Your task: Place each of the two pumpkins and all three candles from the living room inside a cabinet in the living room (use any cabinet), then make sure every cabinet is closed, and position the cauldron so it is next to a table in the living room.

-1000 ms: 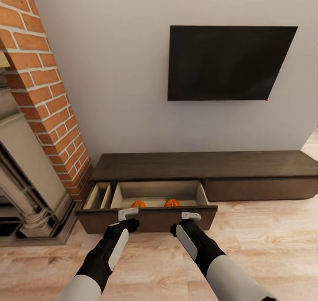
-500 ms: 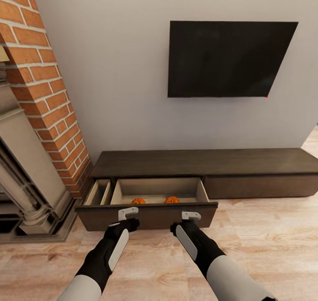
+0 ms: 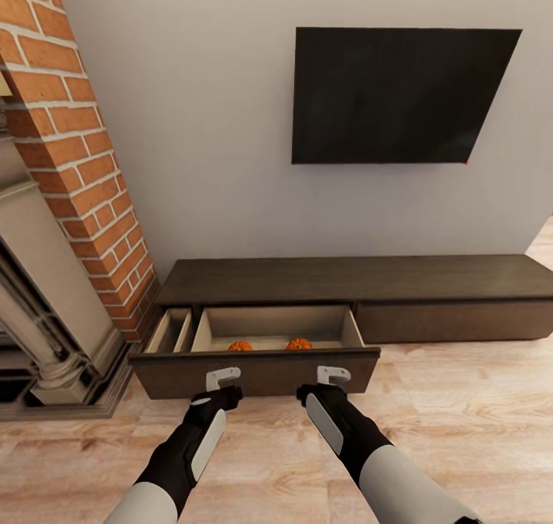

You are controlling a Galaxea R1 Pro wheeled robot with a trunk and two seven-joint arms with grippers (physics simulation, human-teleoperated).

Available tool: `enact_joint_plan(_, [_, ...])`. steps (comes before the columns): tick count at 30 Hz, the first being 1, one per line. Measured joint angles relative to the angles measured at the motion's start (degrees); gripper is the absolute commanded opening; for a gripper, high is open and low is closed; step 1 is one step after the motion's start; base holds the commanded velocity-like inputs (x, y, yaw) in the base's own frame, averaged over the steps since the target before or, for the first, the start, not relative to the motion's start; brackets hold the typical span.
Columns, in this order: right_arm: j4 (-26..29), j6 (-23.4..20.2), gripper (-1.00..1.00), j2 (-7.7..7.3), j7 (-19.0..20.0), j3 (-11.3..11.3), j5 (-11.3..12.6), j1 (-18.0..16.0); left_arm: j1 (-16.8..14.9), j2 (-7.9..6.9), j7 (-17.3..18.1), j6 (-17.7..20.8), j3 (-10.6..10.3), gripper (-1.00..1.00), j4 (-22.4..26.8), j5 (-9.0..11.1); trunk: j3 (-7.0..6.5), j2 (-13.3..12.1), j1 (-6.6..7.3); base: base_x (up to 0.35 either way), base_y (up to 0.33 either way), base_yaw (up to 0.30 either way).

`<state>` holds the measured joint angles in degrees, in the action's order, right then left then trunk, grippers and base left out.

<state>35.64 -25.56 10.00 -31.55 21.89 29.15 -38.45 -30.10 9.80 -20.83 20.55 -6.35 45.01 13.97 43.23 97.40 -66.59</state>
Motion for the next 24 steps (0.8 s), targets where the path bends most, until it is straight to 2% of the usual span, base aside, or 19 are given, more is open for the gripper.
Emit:
enact_joint_plan(5, [0.0, 1.9, 1.0, 0.0, 0.0, 0.0, 0.1, 0.0, 0.0, 0.0, 0.1, -0.7, -0.1, 1.0, -0.1, -0.1, 0.9, 2.0, -1.1, 0.0, 0.0, 0.0])
enact_joint_plan(15, [-0.1, 2.8, 1.0, 0.0, 0.0, 0.2, 0.0, 0.0, 0.0, 0.0, 0.1, -2.2, -0.4, 1.0, -0.2, -0.2, 2.69, 6.0, -3.3, 0.0, 0.0, 0.0])
enact_joint_plan(20, [-2.5, 6.6, 1.0, 0.0, 0.0, 0.3, -0.2, 0.0, 0.0, 0.0, 0.2, -3.6, -0.4, 1.0, -0.3, -0.1, 3.59, 8.0, -4.4, 0.0, 0.0, 0.0])
enact_joint_plan(24, [-4.8, 10.5, 1.0, 0.0, 1.8, 1.6, -2.4, 0.0, 0.0, -0.03, 0.3, -5.1, -0.4, 1.0, -0.4, -0.1, 4.31, 9.6, -5.27, 0.0, 0.0, 0.0])
